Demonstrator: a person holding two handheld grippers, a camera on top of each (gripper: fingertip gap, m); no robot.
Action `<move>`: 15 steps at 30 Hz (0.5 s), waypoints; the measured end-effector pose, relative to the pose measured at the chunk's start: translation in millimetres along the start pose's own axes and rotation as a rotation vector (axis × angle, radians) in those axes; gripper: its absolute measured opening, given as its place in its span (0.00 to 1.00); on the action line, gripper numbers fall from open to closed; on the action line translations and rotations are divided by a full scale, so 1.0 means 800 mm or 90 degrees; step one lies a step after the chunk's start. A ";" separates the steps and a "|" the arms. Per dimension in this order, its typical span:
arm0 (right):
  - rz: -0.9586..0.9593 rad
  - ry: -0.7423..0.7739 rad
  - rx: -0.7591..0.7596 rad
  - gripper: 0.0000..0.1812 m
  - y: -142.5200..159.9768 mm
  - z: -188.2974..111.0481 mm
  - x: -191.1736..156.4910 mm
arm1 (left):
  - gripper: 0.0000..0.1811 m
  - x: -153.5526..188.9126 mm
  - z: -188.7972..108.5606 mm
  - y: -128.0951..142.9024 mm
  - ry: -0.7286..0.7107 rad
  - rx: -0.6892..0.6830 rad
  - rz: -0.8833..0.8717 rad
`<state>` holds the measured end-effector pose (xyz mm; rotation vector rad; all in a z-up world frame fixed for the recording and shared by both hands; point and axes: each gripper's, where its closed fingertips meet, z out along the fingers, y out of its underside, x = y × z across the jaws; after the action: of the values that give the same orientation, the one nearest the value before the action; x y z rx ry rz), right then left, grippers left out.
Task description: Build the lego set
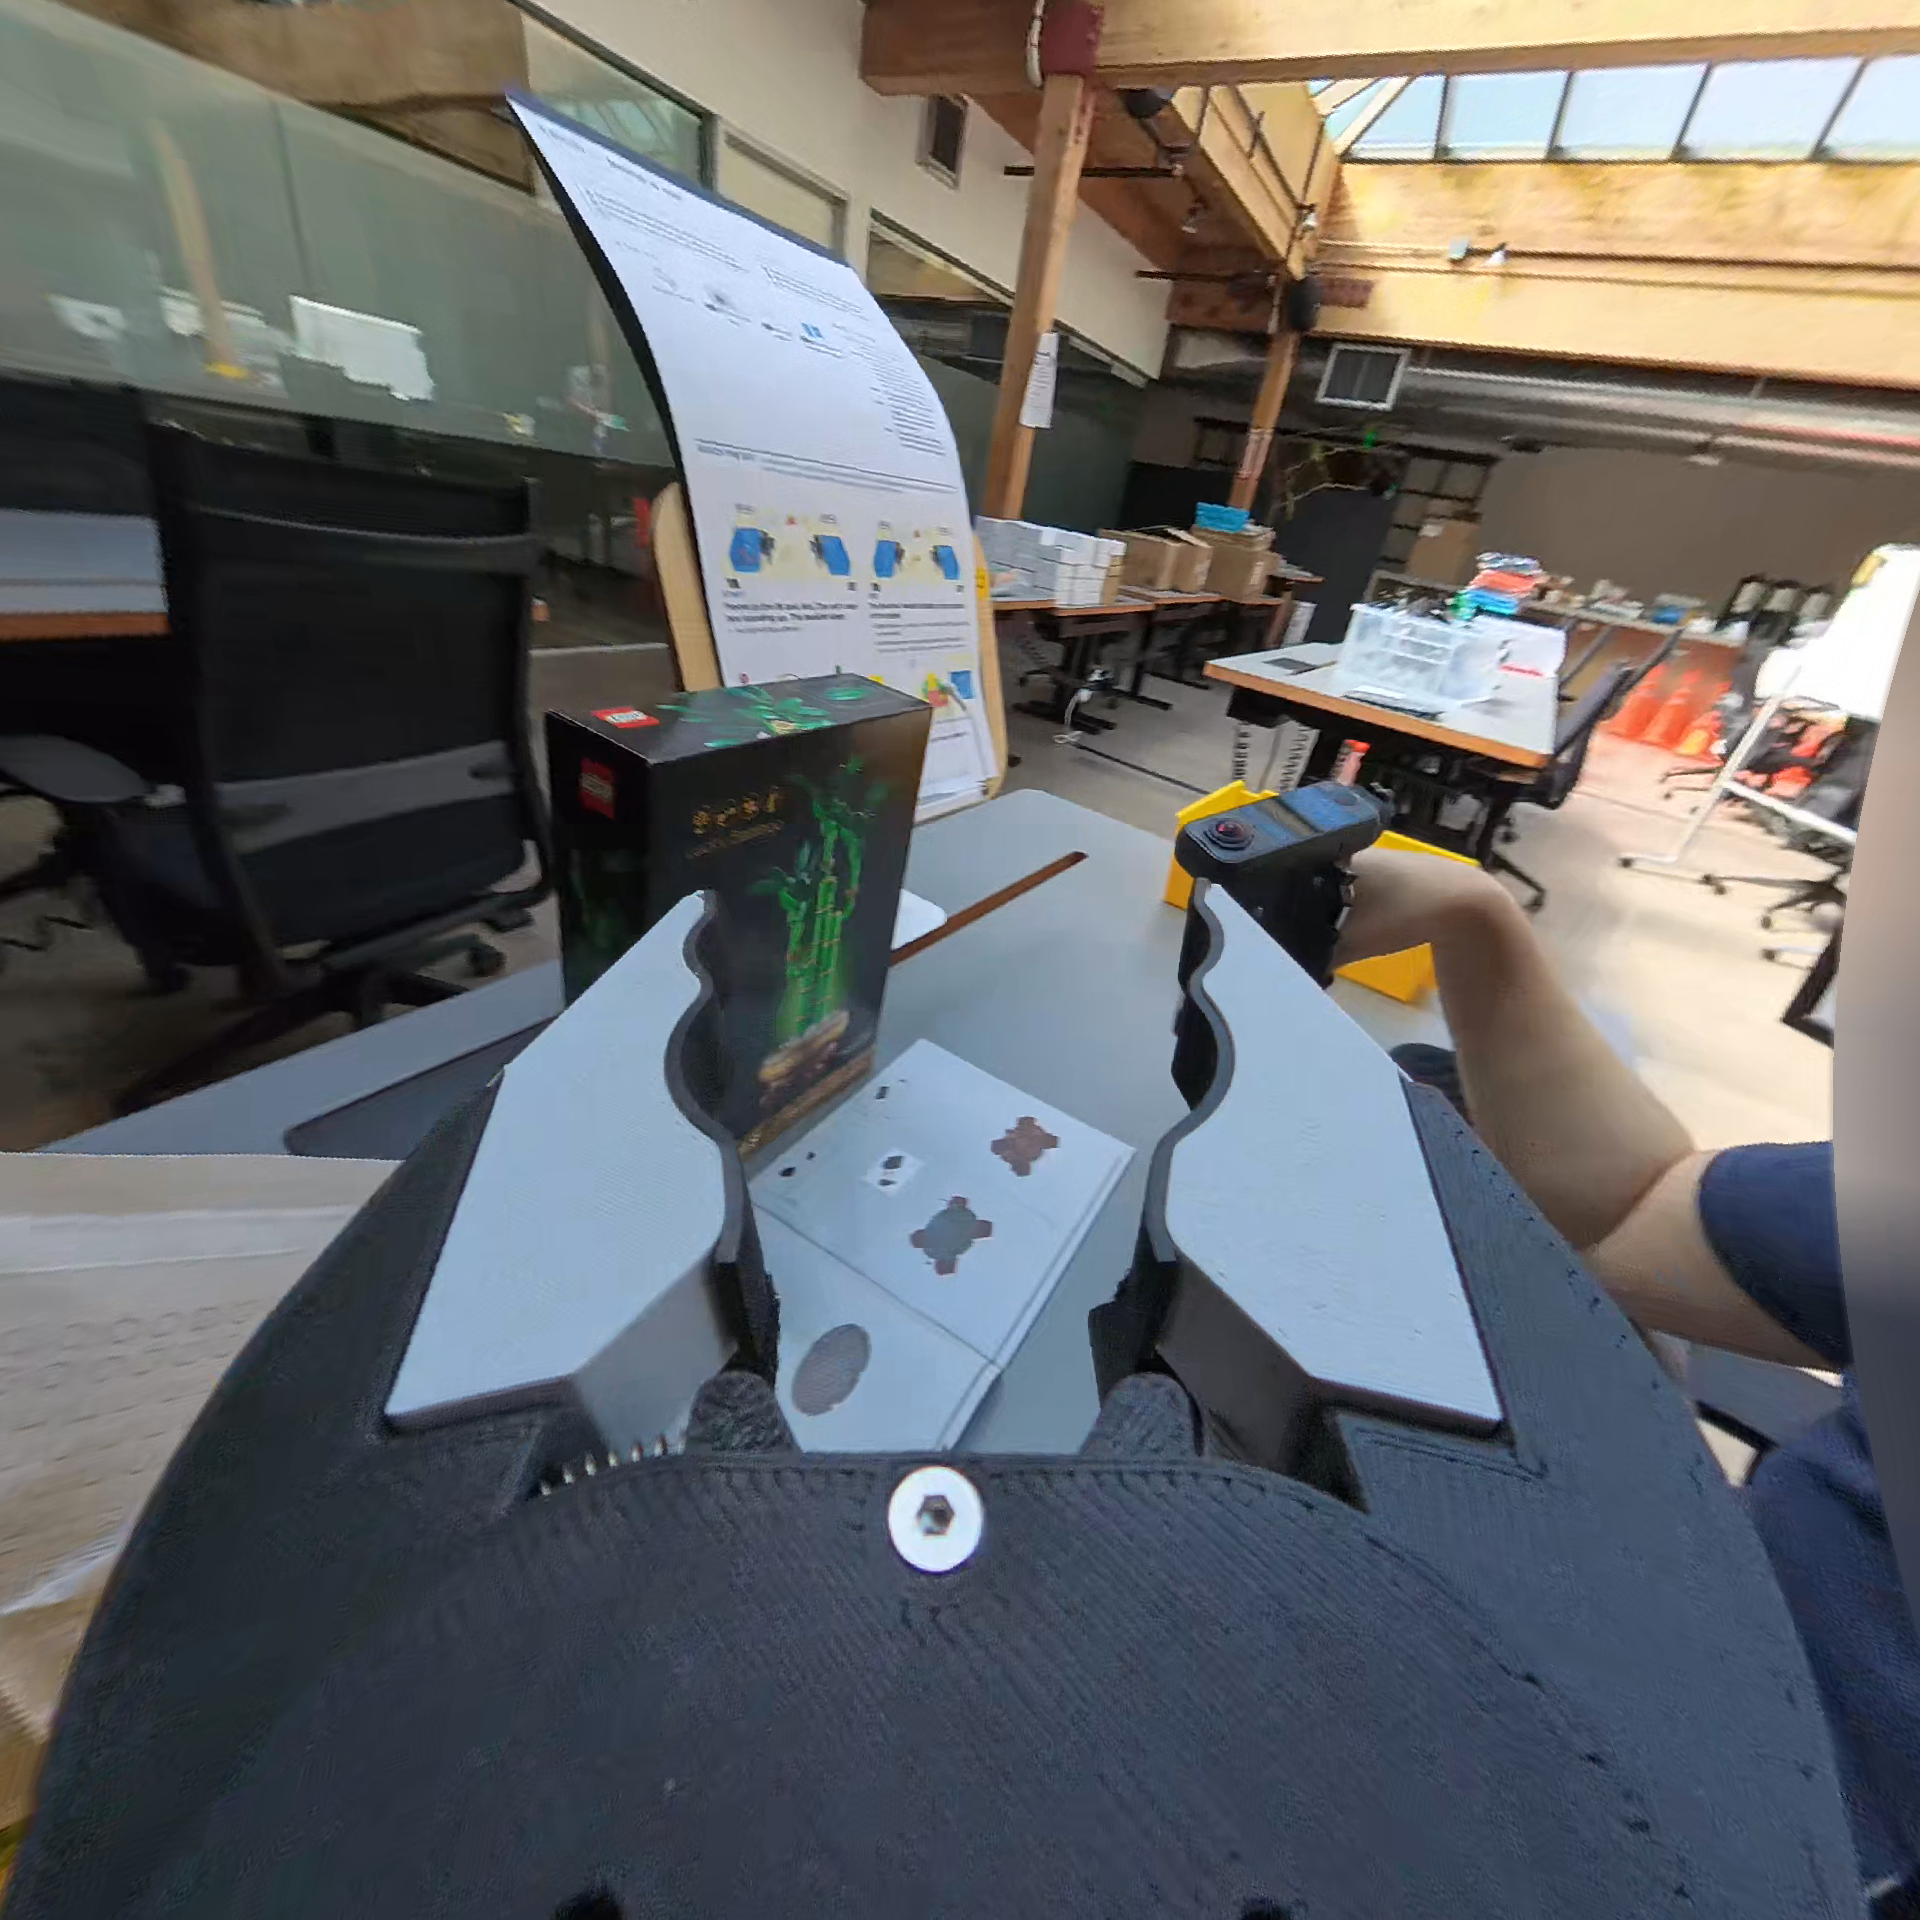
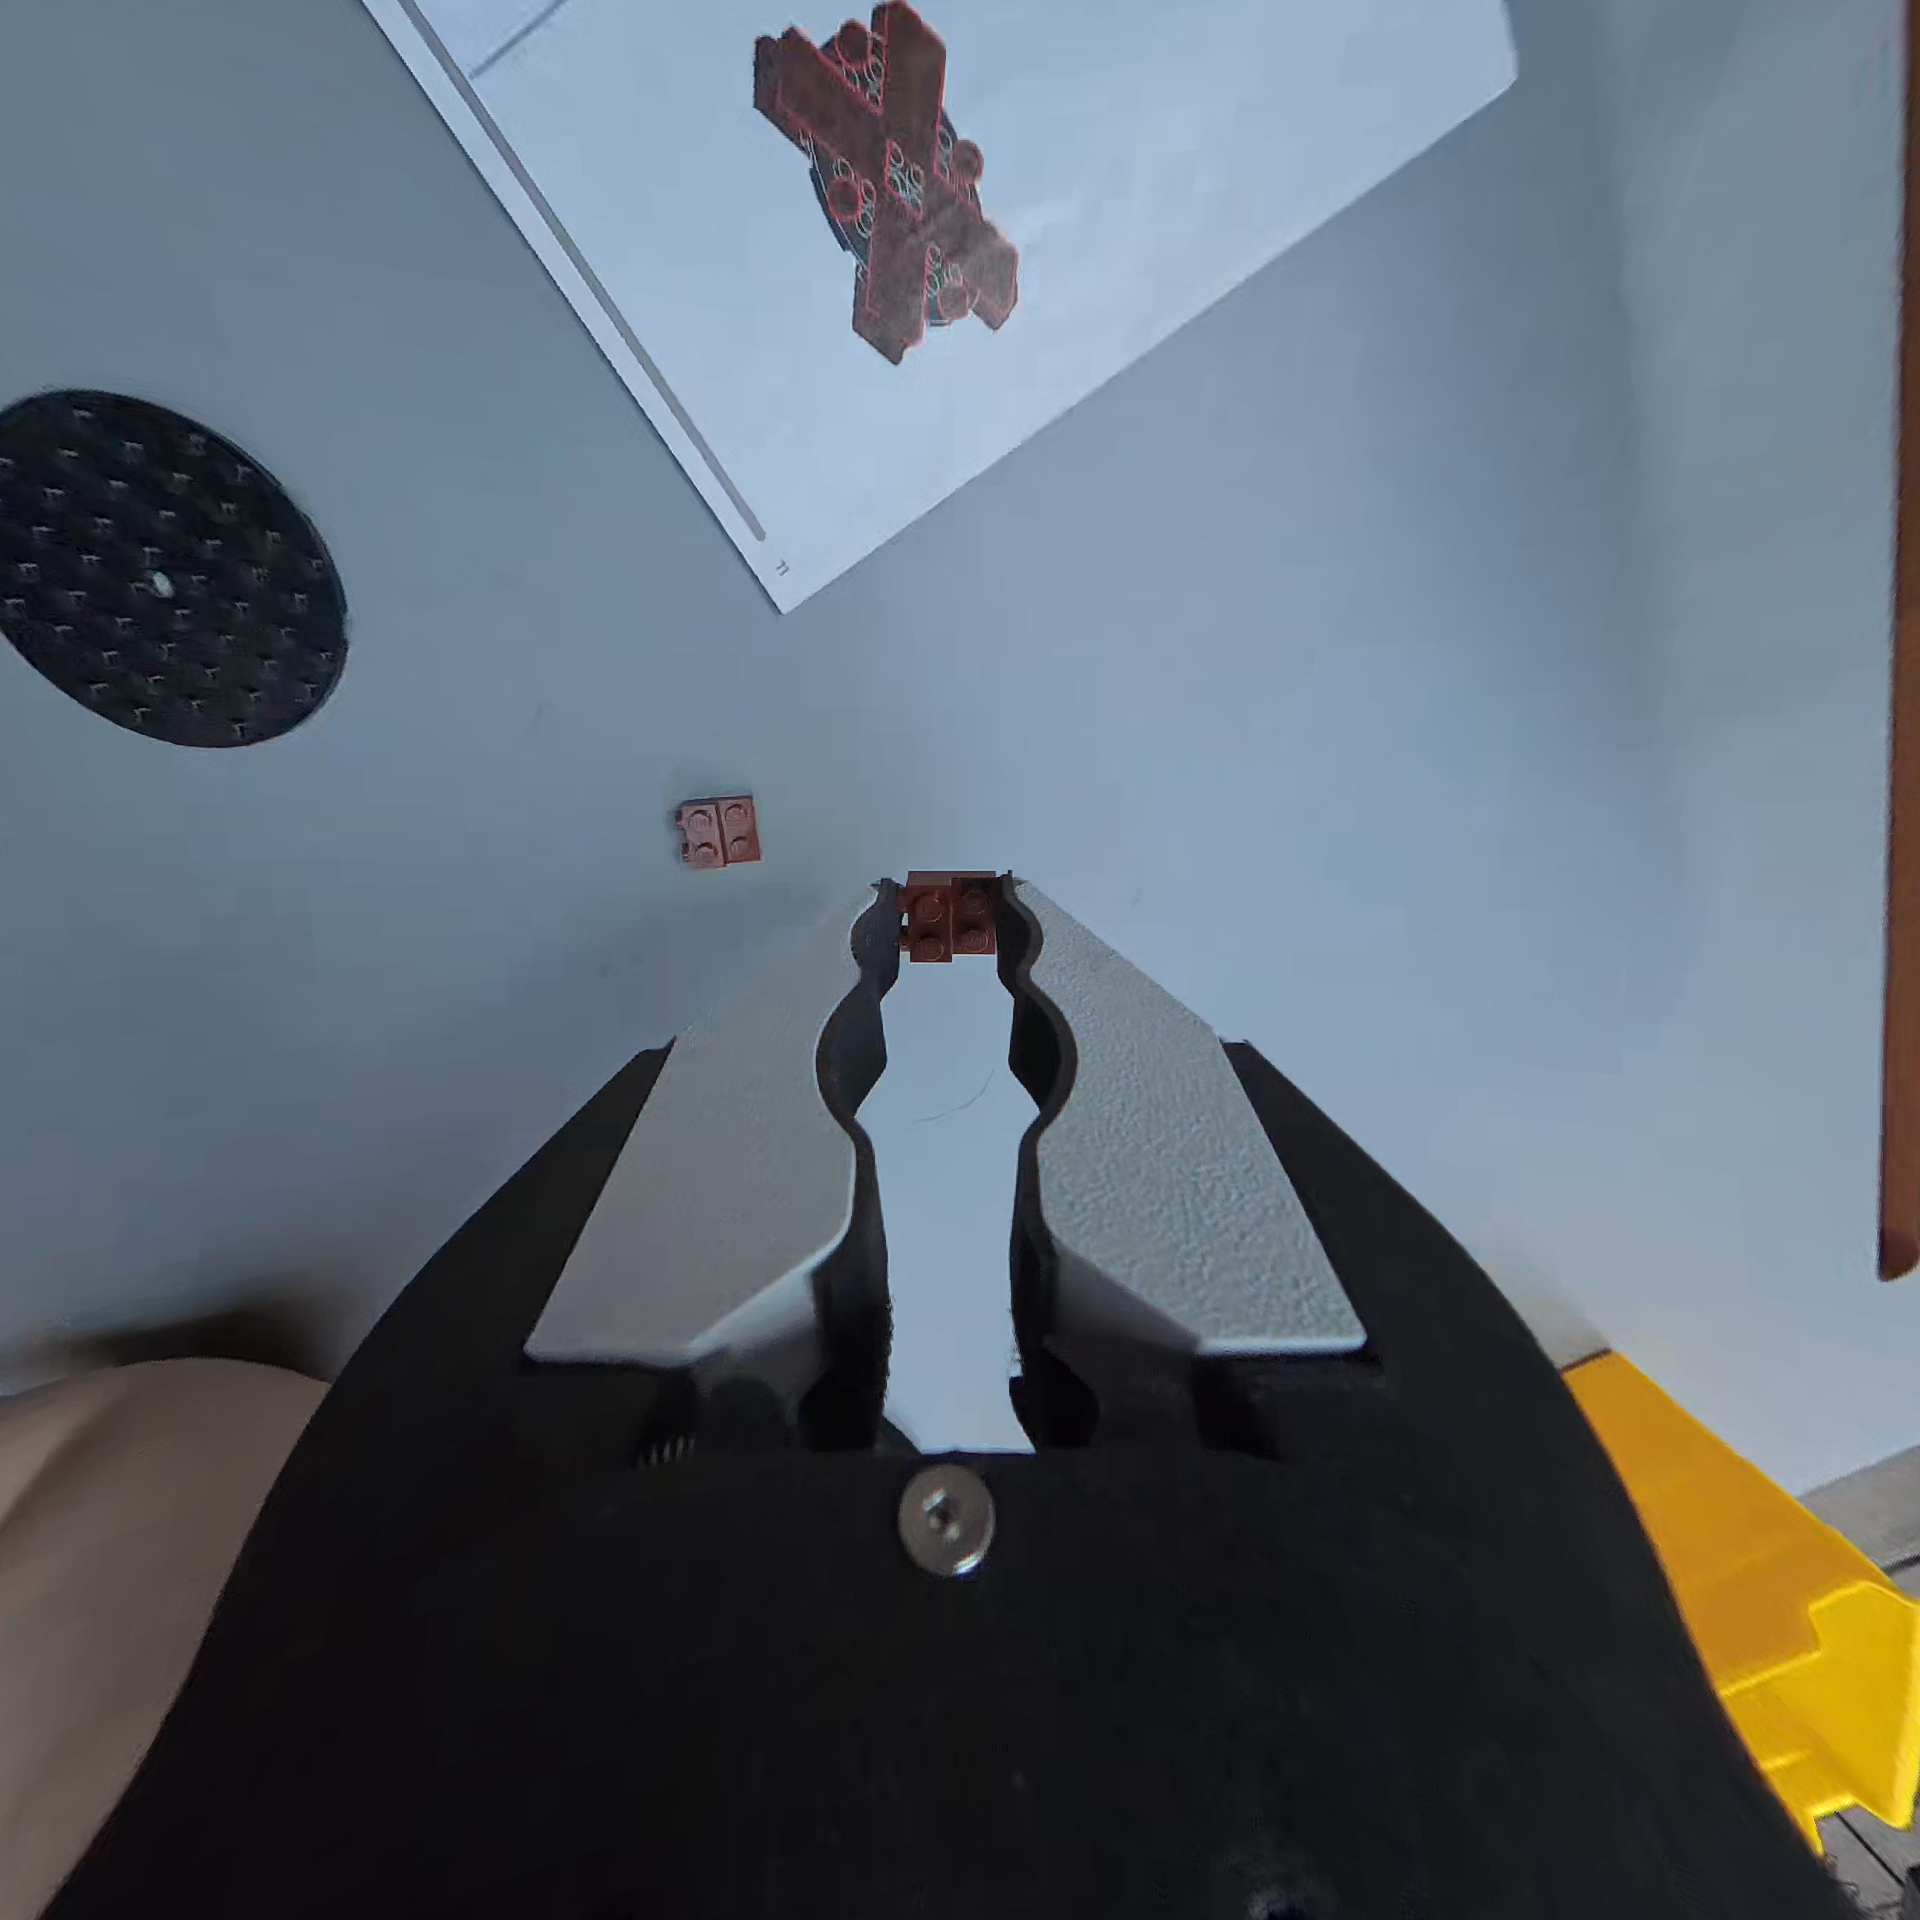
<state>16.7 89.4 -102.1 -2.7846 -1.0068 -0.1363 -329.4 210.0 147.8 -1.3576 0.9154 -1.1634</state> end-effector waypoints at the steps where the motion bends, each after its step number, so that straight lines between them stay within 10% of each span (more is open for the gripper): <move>1: 0.006 -0.019 -0.012 0.10 0.001 0.011 0.001 | 0.48 -0.001 -0.004 -0.003 -0.028 0.008 0.036; 15: -0.025 -0.052 -0.134 0.10 0.009 0.069 -0.005 | 0.45 0.016 -0.003 0.005 -0.141 -0.060 0.159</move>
<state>19.3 92.5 -157.9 -2.9817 -1.1281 -0.1416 -328.8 196.5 145.4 -1.3718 0.9574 -0.7726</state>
